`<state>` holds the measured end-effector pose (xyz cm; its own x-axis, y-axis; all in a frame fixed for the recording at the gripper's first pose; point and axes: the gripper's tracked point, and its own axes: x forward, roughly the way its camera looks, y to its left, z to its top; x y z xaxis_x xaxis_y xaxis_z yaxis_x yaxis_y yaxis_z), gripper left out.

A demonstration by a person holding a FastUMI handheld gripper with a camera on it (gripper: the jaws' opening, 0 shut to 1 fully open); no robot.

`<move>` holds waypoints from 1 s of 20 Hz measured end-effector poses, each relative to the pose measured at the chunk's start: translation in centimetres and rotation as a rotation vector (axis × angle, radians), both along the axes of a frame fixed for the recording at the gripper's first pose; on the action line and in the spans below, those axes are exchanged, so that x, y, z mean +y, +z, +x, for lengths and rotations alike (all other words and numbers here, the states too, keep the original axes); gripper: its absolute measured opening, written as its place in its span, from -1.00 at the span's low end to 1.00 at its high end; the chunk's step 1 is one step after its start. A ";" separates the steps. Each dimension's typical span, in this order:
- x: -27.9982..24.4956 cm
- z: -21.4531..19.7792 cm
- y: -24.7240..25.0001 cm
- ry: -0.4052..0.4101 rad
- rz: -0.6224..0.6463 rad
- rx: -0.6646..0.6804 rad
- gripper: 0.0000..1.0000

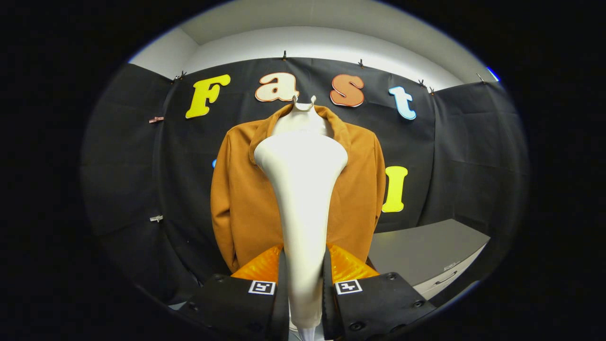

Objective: Iron the clothes twice with a garment steamer, once on the left side and once on the right side.

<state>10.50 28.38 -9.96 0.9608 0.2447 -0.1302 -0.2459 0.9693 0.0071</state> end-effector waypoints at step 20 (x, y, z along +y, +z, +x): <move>-2.2 -1.2 0.9 -0.019 0.019 -0.008 -0.38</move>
<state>9.31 26.22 -9.06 0.9663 0.2286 -0.1180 -0.2274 0.9735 0.0240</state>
